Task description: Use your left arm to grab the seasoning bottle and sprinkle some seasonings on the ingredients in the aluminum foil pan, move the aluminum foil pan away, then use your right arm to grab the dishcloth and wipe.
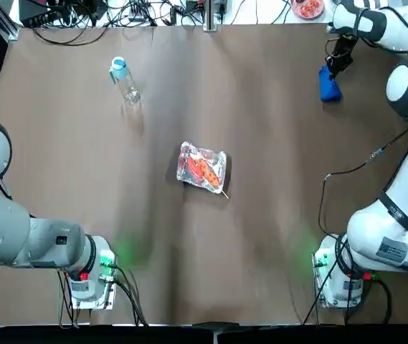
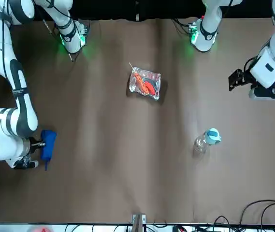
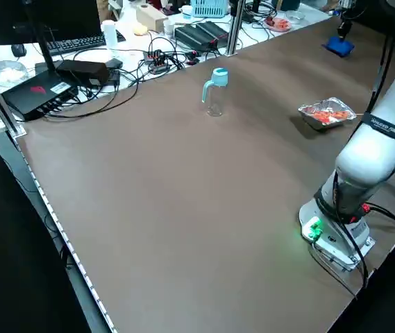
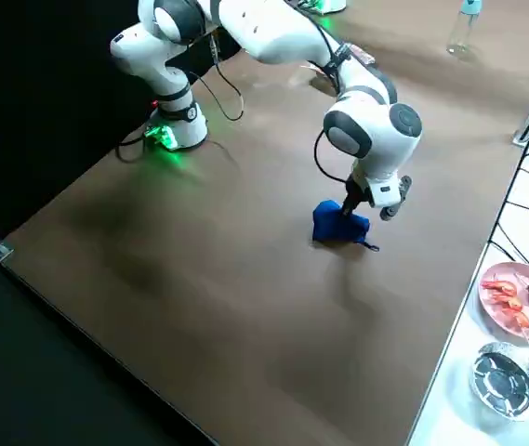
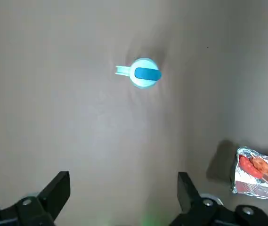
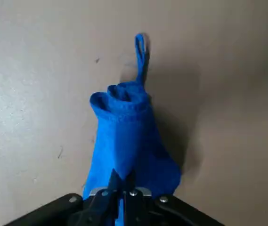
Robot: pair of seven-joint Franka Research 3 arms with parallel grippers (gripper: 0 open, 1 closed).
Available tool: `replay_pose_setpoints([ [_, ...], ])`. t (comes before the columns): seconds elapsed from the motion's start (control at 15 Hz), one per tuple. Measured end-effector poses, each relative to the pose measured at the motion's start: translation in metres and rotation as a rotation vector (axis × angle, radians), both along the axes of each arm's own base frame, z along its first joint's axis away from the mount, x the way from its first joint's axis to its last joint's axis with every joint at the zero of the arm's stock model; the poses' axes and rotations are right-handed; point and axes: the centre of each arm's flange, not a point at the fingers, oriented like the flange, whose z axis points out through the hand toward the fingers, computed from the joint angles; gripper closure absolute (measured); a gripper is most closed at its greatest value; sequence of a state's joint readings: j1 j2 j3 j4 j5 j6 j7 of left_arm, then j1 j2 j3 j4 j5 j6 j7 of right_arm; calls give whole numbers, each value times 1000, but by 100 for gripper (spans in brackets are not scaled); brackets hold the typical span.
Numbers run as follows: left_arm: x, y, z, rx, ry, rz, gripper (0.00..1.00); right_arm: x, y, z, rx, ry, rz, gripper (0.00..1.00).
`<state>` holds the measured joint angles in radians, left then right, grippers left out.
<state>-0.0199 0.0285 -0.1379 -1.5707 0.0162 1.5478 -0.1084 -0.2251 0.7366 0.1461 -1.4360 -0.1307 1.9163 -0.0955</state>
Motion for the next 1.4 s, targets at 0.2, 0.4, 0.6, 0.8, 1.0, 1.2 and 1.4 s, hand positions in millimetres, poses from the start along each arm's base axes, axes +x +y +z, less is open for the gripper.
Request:
replay_pose_setpoints([
  [0.2, -2, 2, 8, -1, -15, 5, 0, 0, 11, -7, 7, 11, 10, 94],
  [0.4, -4, 2, 13, -2, -24, 4, 0, 0, 25, -10, 20, 15, 17, 84],
  [0.6, -4, 2, 13, -2, -24, 4, 0, 1, 45, -10, 56, 15, 16, 77],
  [0.8, -4, 2, 13, -2, -24, 3, 0, 2, 41, -9, 58, 12, 9, 56],
  [1.0, -4, 1, 14, -2, -25, -4, 0, 5, 35, -2, 57, -2, 1, 29],
  [1.2, -6, 0, 16, -2, -29, -9, 0, 12, 50, 33, 66, -52, 21, 2],
  [1.4, -6, 0, 17, -2, -29, -10, 0, 7, 67, 119, 55, -91, 51, 0],
])
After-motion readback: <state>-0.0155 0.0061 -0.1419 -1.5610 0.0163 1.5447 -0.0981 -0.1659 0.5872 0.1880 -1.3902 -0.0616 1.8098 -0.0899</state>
